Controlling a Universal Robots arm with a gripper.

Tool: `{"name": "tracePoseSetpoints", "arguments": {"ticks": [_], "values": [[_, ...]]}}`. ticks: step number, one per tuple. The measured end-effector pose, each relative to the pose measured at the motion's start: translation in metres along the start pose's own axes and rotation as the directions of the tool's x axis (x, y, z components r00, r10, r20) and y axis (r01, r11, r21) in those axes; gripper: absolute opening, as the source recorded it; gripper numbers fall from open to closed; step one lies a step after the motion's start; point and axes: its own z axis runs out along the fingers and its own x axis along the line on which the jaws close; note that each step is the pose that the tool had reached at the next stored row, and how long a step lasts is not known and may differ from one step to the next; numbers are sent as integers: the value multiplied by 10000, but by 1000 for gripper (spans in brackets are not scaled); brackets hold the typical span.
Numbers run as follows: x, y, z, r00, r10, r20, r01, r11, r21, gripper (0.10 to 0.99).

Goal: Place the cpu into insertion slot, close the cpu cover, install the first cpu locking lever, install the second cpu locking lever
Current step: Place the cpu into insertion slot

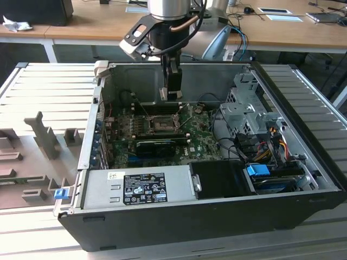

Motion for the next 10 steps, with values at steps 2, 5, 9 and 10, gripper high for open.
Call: {"name": "tracePoseSetpoints", "arguments": {"ticks": [2,5,9,10], "values": [[0,-1,18,10000,0,0,0,10000,-1,529],[0,-2,31,10000,0,1,0,10000,1,529],[0,-3,43,10000,0,0,0,10000,0,529],[0,-4,46,10000,0,1,0,10000,0,529]]}}
